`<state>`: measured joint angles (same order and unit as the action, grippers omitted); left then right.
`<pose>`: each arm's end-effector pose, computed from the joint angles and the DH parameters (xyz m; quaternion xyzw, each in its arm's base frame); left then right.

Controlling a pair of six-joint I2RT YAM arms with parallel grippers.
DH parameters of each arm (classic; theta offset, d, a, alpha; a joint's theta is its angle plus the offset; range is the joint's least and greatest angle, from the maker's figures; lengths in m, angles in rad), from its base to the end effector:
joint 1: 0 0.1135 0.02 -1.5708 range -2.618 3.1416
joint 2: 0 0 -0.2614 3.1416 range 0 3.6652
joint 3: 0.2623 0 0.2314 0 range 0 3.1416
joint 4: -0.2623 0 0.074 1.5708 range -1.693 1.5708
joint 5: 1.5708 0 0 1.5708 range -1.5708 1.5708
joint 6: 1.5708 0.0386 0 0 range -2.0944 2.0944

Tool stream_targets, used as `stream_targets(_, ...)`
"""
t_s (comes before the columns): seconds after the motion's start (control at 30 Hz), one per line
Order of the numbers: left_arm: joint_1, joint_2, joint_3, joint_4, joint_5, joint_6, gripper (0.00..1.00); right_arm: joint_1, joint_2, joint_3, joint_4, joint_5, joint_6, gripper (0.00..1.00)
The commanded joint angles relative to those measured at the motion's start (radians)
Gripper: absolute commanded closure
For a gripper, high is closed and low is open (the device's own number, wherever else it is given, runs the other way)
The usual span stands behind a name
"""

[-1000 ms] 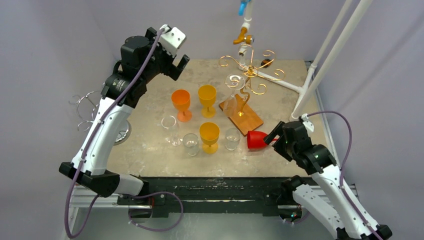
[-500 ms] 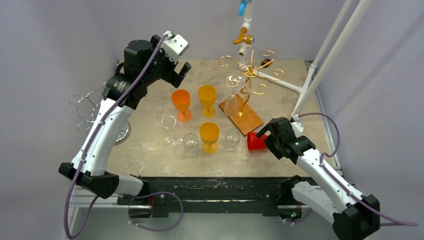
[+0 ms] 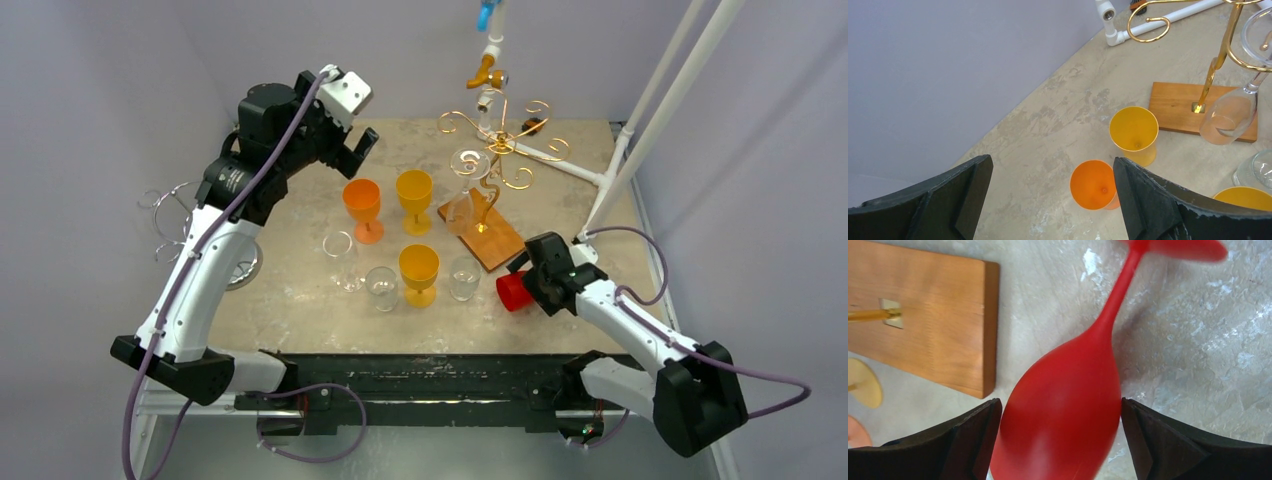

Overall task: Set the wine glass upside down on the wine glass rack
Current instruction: Pick up the wine glass at the center of the board, then turn the wine glass upside down at the wine rack.

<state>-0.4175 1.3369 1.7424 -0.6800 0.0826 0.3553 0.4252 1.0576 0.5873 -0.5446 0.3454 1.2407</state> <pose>0.2267 -0.1040 0.4806 0.3233 0.7284 -0.0517 0.6019 0.1660 0.0608 0.1997 0.4189 0.8509 0.0888 0.3041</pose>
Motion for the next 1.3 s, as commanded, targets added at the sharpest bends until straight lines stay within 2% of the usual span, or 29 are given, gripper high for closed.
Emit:
stream_targets(0.0, 0.0, -0.021, -0.001, -0.017, 0.003, -0.003, 0.0, -0.002, 0.055, -0.01, 0.044, -0.005, 0.026, 0.01)
stream_targets(0.2, 0.0, -0.021, 0.017, -0.029, 0.014, -0.007, 0.0, -0.001, 0.026, -0.031, 0.032, 0.019, 0.021, 0.08)
stream_targets(0.43, 0.0, -0.03, 0.011, -0.053, 0.075, -0.011, 0.01, 0.0, -0.233, -0.109, -0.032, 0.017, -0.026, 0.32)
stream_targets(0.53, 0.0, -0.045, 0.0, -0.064, 0.115, -0.01, 0.01, 0.0, -0.326, -0.097, -0.085, 0.005, -0.069, 0.35)
stream_targets(0.8, 0.0, -0.091, 0.006, -0.135, 0.327, 0.079, 0.01, 0.001, -0.469, 0.153, -0.261, -0.185, -0.398, 0.32)
stream_targets(0.9, 0.0, -0.097, 0.011, -0.126, 0.372, 0.073, 0.06, 0.001, -0.508, 0.31, -0.348, -0.286, -0.462, 0.31)
stream_targets(1.0, 0.0, -0.1, 0.024, -0.128, 0.434, 0.1, 0.08, 0.001, -0.553, 0.417, -0.345, -0.402, -0.528, 0.32)
stream_targets(1.13, -0.001, -0.1, 0.052, -0.145, 0.536, 0.139, 0.07, 0.001, -0.504, 0.53, -0.401, -0.521, -0.664, 0.34)
stream_targets(1.27, -0.001, -0.114, 0.063, -0.141, 0.631, 0.171, 0.05, 0.001, -0.442, 0.644, -0.377, -0.658, -0.764, 0.34)
